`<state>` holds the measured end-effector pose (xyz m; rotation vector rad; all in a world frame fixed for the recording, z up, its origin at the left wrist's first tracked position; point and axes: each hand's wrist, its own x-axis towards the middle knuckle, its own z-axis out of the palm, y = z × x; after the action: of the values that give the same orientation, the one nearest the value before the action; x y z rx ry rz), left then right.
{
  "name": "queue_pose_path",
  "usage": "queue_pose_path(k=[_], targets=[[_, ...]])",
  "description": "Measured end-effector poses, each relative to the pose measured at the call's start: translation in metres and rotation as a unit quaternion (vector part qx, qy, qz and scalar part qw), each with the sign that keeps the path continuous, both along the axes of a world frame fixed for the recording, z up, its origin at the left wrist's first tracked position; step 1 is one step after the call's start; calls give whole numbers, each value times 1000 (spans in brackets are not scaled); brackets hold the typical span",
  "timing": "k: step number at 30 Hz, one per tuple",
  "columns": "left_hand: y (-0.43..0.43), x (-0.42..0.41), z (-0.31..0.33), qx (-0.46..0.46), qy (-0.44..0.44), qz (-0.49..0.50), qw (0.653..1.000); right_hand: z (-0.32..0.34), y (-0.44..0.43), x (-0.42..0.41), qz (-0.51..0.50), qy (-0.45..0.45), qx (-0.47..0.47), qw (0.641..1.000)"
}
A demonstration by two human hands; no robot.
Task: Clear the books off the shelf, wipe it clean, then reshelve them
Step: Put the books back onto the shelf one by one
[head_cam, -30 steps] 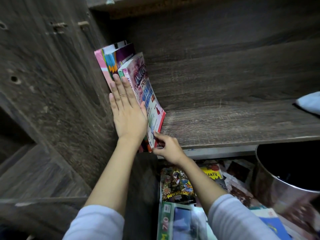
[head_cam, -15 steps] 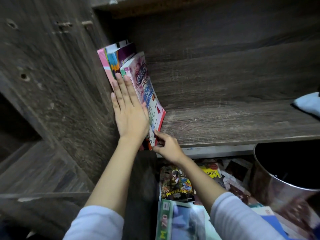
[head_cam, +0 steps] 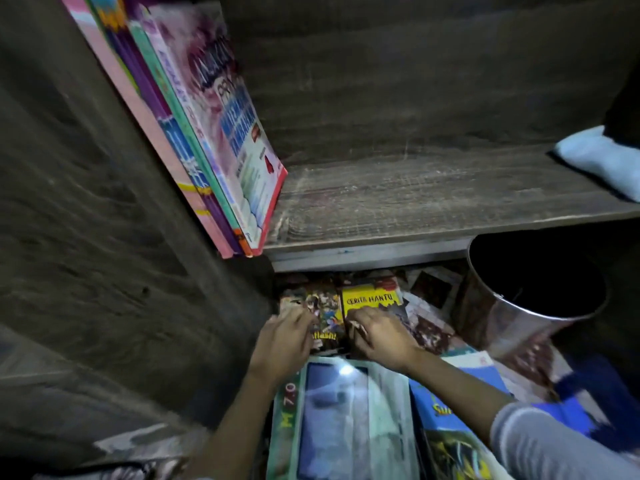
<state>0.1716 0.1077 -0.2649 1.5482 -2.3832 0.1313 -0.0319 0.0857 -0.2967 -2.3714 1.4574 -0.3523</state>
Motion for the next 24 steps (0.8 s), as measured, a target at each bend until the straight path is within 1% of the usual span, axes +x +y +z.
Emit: queue_pose_path(k=[2, 5, 7, 10, 13, 16, 19, 24], targets=[[0, -4, -20, 84, -21, 10, 996, -19, 0, -12, -9, 62, 70, 996], [-2, -11, -53, 197, -52, 20, 979, -51, 1, -22, -18, 148, 153, 977], [-3, -12, -68, 236, -55, 23, 970, -65, 3, -26, -20, 157, 193, 968], [-6, -17, -94, 287, -103, 25, 952, -88, 4, -32, -21, 146, 244, 959], [-8, -23, -113, 319, -145, 19, 937, -104, 6, -35, -20, 156, 259, 953], [-10, -29, -126, 319, -172, 17, 932, -115, 7, -35, -26, 161, 248, 955], [-13, -35, -132, 322, -194, 44, 926, -117, 6, -32, -33, 150, 236, 959], [-11, -41, -135, 314, -188, 98, 925, -120, 5, -31, -36, 153, 221, 963]])
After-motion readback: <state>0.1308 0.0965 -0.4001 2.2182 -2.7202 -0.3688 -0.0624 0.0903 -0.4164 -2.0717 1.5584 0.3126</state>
